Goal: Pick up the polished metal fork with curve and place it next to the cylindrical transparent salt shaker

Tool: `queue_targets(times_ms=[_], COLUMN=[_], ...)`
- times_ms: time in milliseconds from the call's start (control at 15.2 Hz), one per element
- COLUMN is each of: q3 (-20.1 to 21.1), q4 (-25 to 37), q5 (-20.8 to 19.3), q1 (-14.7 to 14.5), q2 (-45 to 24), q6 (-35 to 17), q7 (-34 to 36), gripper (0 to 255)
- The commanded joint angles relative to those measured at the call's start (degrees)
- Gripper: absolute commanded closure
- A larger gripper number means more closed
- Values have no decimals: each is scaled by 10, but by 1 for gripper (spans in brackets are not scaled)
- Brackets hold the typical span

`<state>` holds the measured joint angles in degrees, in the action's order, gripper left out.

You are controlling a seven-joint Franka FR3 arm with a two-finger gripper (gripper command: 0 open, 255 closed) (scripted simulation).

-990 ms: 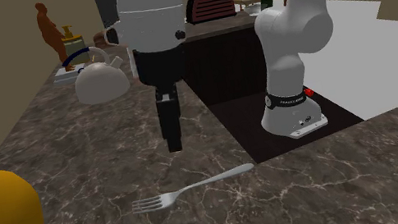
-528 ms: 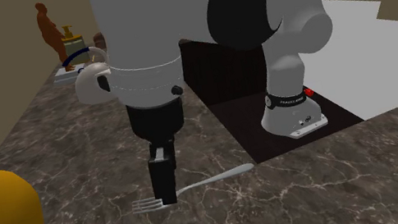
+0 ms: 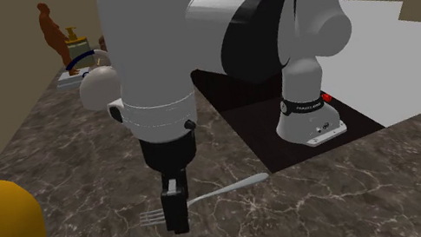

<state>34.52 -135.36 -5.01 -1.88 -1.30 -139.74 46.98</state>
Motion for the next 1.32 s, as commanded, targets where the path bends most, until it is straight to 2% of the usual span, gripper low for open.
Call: queue_targets(times_ms=[0,330,396,990,1254], q3=[0,0,0,0,0], q4=[-1,-1,-1,-1,8], q5=[-3,-3,-3,-3,22], q1=[0,0,0,0,0], q2=[-3,-3,-3,-3,23], q6=[-4,-4,-4,-4,27], q7=[2,2,2,2,-16], gripper=[0,0,255,255,255])
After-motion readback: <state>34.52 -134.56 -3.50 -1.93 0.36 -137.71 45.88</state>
